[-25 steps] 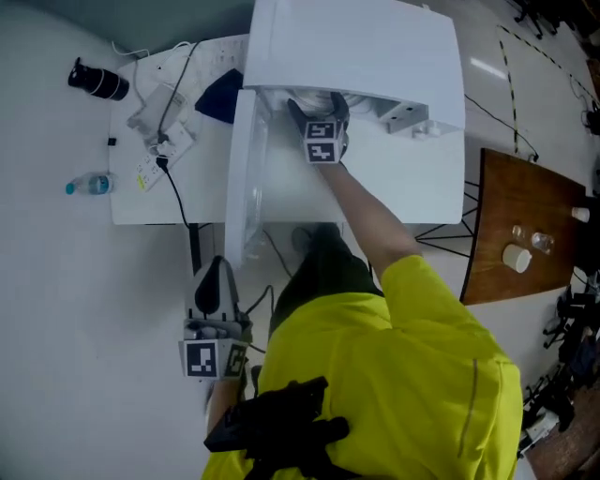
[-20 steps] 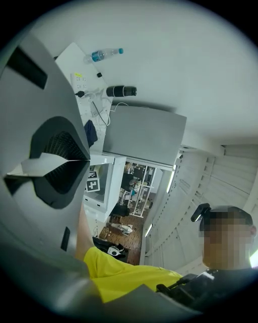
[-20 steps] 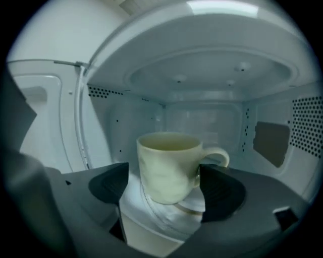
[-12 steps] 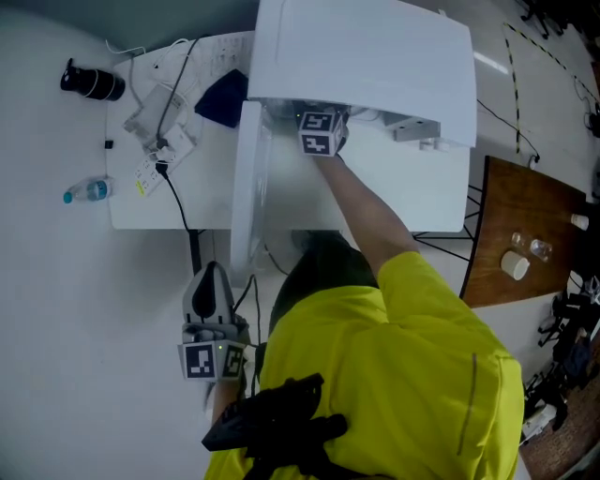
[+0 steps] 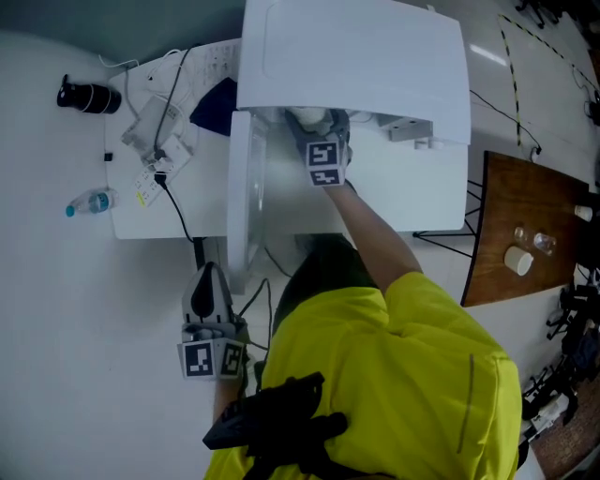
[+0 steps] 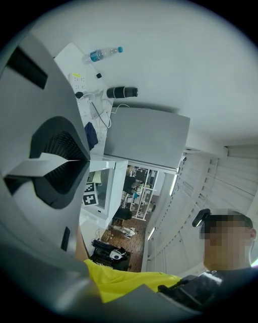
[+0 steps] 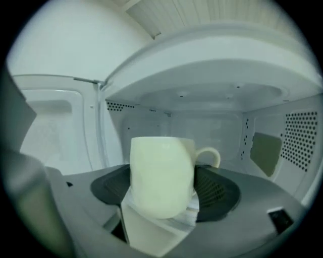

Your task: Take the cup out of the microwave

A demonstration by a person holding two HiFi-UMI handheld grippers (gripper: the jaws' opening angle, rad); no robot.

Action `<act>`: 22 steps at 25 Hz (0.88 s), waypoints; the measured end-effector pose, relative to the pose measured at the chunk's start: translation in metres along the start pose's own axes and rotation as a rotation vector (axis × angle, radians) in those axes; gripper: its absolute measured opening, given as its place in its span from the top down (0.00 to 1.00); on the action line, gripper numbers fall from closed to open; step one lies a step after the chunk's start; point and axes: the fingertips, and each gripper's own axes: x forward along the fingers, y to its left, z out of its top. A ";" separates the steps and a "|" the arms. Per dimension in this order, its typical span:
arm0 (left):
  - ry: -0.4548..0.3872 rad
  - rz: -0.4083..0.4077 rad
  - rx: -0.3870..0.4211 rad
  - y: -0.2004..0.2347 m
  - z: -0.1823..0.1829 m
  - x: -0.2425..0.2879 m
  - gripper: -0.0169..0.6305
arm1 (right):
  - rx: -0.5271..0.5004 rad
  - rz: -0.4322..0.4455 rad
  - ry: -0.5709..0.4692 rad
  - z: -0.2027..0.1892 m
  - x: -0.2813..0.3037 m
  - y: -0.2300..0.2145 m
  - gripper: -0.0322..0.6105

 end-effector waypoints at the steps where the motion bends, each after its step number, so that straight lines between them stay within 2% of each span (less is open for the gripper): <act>1: 0.000 -0.006 -0.001 -0.001 0.000 0.001 0.97 | 0.006 0.012 0.000 -0.002 -0.008 0.003 0.32; 6: -0.002 -0.025 0.013 -0.008 0.002 0.007 0.97 | 0.016 0.089 0.007 -0.020 -0.057 0.029 0.33; 10: 0.013 -0.038 0.027 -0.012 -0.004 0.012 0.97 | 0.003 0.144 0.045 -0.052 -0.081 0.052 0.33; 13: 0.013 -0.061 0.029 -0.018 -0.007 0.013 0.97 | 0.011 0.144 0.074 -0.076 -0.077 0.056 0.33; 17: -0.079 -0.135 0.020 -0.033 0.004 0.004 0.97 | -0.014 0.142 0.090 -0.095 -0.067 0.052 0.33; 22: -0.093 -0.144 0.018 -0.035 0.002 -0.001 0.97 | -0.046 0.138 0.090 -0.100 -0.069 0.053 0.33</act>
